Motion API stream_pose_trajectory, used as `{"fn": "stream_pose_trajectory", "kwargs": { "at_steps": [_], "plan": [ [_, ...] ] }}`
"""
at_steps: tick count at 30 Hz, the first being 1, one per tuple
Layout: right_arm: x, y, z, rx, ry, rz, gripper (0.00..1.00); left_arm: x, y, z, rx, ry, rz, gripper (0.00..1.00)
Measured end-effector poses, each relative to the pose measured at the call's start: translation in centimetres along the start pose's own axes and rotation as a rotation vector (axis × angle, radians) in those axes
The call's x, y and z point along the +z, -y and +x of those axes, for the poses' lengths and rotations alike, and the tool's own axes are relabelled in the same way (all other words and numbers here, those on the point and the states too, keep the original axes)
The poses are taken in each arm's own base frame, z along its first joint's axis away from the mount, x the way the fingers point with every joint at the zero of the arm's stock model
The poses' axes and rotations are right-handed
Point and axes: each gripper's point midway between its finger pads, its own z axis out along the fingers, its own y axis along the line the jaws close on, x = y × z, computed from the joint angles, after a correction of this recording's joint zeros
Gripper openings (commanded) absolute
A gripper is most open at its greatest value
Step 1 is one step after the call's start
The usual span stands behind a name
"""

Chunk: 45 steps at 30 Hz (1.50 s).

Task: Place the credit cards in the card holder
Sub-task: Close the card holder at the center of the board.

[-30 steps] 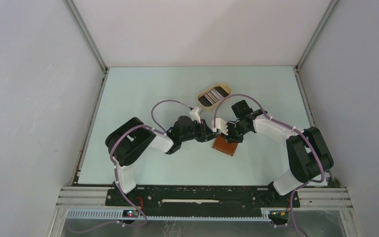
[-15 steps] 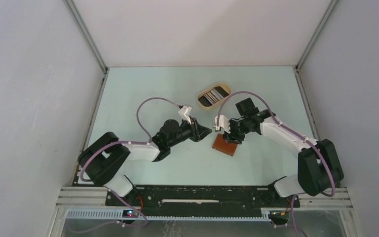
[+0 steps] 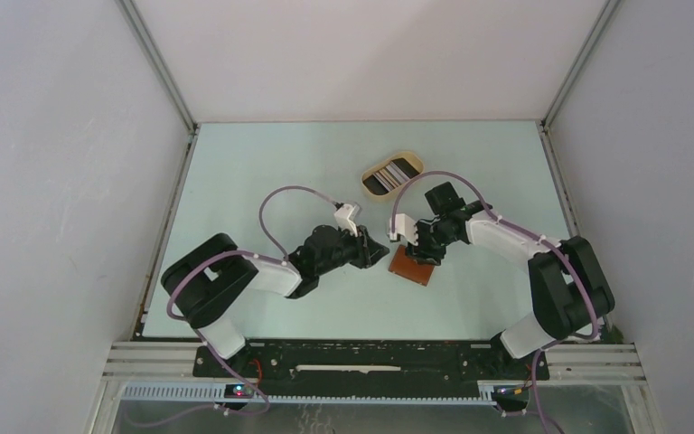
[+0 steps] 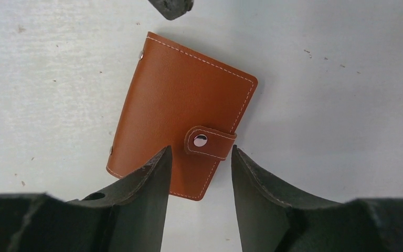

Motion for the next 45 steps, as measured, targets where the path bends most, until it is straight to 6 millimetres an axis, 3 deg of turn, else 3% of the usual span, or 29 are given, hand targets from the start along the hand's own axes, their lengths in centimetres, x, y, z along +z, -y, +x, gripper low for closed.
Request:
{"fn": "stream_pose_trajectory", "kwargs": {
  "at_steps": [5,12,26,37,45],
  "plan": [
    [0.4,0.3,0.1,0.001,-0.002,0.005,0.50,0.4,-1.1,1.3,-0.027,-0.038,-0.040,0.35],
    [0.9,0.3,0.5,0.005,-0.014,-0.003,0.40,1.5,-1.1,1.0,-0.040,-0.045,-0.046,0.36],
    [0.9,-0.1,0.5,-0.007,-0.012,-0.021,0.00,2.6,-1.5,2.1,-0.067,-0.096,-0.061,0.35],
    [0.9,-0.1,0.5,-0.010,-0.009,-0.025,0.00,2.7,-1.5,2.7,-0.072,-0.129,-0.055,0.31],
    [0.5,-0.5,0.3,-0.009,-0.002,-0.033,0.00,2.9,-0.3,3.1,-0.071,-0.145,0.002,0.15]
  ]
}}
